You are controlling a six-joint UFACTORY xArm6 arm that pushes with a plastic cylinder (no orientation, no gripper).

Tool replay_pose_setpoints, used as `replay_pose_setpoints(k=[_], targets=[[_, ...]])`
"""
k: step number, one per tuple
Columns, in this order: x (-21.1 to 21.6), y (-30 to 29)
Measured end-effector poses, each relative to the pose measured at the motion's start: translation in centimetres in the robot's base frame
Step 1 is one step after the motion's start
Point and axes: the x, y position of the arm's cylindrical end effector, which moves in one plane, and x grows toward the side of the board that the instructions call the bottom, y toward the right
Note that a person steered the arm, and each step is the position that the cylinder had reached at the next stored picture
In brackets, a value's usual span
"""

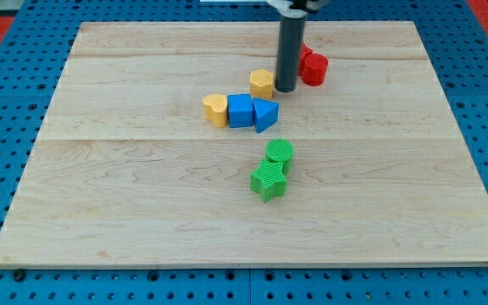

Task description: Move the blue cube diagonally to the red star

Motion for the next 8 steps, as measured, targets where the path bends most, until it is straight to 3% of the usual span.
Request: replay_pose_setpoints(k=[1,2,3,5,6,8], targets=[[-3.0,-9.0],[-3.9,-10.6],[-1.5,-4.2],[0.9,-8.6],[5.4,-9.3],[6.4,-5.7]])
